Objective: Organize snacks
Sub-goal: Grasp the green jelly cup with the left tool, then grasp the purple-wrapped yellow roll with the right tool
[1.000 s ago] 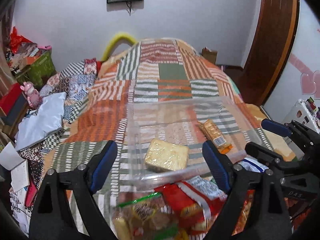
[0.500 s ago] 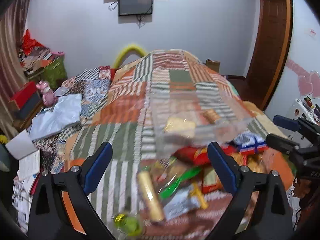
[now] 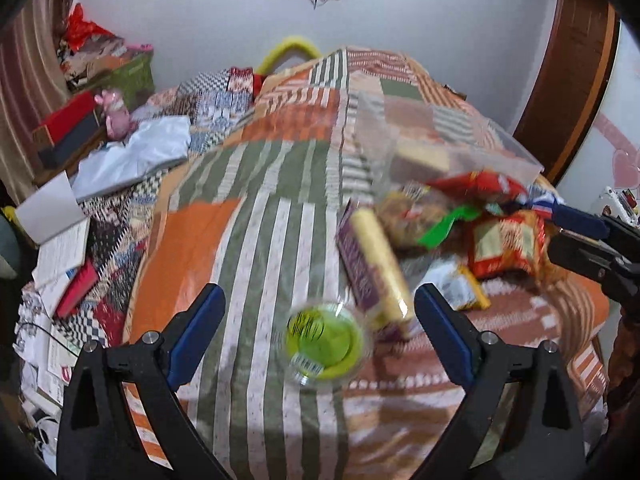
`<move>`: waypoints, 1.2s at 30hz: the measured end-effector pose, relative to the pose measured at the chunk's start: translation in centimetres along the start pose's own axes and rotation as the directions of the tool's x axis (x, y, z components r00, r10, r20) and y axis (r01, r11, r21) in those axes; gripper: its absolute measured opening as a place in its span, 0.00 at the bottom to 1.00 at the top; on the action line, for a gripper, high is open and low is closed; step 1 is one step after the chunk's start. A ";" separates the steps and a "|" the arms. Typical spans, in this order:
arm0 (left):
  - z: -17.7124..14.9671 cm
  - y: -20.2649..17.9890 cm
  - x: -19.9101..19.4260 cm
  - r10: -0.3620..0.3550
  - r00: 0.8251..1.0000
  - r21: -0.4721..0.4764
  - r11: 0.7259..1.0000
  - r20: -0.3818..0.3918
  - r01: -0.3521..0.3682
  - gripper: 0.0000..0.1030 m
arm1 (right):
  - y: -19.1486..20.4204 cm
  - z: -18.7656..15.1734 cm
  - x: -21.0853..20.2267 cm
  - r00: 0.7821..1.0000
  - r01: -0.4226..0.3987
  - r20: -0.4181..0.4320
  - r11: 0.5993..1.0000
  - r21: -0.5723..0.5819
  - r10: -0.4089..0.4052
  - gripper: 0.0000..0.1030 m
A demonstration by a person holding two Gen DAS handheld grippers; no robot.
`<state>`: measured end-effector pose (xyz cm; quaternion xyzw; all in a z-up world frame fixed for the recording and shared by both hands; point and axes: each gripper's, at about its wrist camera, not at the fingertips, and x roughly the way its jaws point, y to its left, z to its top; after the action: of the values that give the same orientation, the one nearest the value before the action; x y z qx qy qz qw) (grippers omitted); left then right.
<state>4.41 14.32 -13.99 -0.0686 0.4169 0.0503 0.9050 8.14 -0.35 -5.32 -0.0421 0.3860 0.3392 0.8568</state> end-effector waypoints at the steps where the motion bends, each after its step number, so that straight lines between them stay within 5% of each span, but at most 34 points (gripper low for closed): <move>1: -0.3 0.0 0.2 -0.003 1.000 0.001 1.000 -0.007 0.003 0.93 | 0.3 -0.1 0.5 1.000 -0.001 -0.008 1.000 -0.001 0.001 0.67; 8: -2.0 0.2 1.6 -0.051 0.998 0.005 0.999 -0.036 0.051 0.78 | 2.1 -0.5 3.2 0.997 -0.030 -0.066 1.000 0.005 0.030 0.63; 12: -2.7 0.7 2.5 -0.086 0.995 -0.010 0.996 -0.058 0.085 0.59 | 3.3 -0.7 4.2 0.995 -0.042 -0.093 0.999 -0.010 0.041 0.57; 36: -3.2 3.6 1.3 -0.072 0.997 -0.073 0.995 -0.018 0.070 0.58 | 6.2 -0.4 10.9 0.974 -0.073 -0.219 0.996 -0.043 0.062 0.30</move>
<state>2.33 17.38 -17.37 -0.1166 0.4216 0.0324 0.8987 9.31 10.26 -11.96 -0.0874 0.4699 0.3711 0.7961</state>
